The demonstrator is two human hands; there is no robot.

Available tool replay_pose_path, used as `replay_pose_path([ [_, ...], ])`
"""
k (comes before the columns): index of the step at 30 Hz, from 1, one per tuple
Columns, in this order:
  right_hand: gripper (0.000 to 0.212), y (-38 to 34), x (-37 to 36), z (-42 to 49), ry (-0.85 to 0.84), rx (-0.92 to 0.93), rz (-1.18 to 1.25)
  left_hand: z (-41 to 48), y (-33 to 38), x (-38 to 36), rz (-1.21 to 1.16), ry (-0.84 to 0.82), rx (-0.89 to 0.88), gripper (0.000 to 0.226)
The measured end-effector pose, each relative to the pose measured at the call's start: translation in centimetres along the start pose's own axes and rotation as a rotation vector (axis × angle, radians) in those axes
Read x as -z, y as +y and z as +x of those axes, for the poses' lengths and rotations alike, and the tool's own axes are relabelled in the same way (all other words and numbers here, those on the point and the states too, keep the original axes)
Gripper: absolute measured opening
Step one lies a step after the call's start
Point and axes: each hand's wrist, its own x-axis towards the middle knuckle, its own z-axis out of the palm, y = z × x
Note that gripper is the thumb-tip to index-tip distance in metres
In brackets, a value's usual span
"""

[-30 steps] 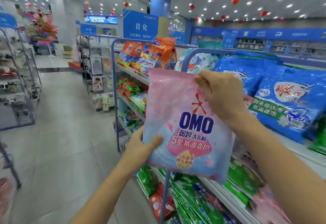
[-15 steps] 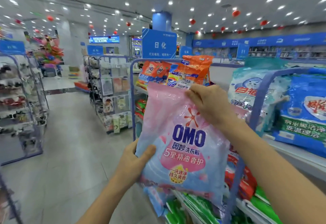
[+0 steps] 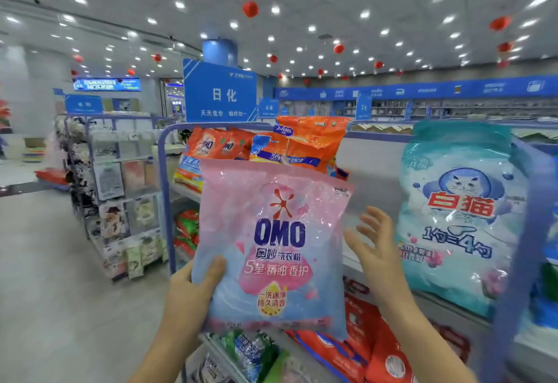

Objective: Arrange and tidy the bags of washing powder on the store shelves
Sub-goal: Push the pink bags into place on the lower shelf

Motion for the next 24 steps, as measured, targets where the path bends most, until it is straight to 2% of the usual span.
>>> replay_pose_path([
  [4, 0.053, 3.1, -1.2, 4.1, -0.159, -0.312, 0.108, 7.2, -1.0, -2.9, -0.091, -0.076, 0.045, 0.031],
  [5, 0.057, 3.5, -1.4, 5.1, -0.177, -0.370, 0.111, 8.7, -1.2, -3.8, -0.107, -0.099, 0.054, 0.034],
  [7, 0.052, 4.2, -1.5, 7.5, -0.146, -0.426, 0.117, 11.6, -1.5, -6.0, -0.112, -0.160, 0.052, 0.036],
  [13, 0.034, 5.9, 0.5, 13.5, 0.210, -0.383, 0.071, 19.2, -2.0, -14.2, -0.087, -0.459, 0.043, 0.051],
  [15, 0.035, 6.7, 1.0, 14.3, 0.337, -0.384, -0.020, 21.0, -2.4, -16.9, -0.053, -0.563, 0.024, 0.041],
  [17, 0.046, 7.7, 1.6, 15.2, 0.442, -0.388, -0.132, 22.4, -3.2, -19.5, -0.065, -0.668, 0.017, 0.025],
  [18, 0.049, 8.3, 2.0, 15.6, 0.487, -0.392, -0.167, 22.9, -3.6, -20.7, -0.055, -0.709, 0.027, 0.027],
  [20, 0.045, 9.2, 2.4, 16.4, 0.540, -0.405, -0.243, 23.5, -4.4, -22.6, -0.031, -0.789, 0.064, 0.044],
  [24, 0.036, 10.1, 2.6, 17.4, 0.625, -0.441, -0.418, 24.6, -5.0, -25.5, 0.042, -0.866, 0.144, 0.033],
])
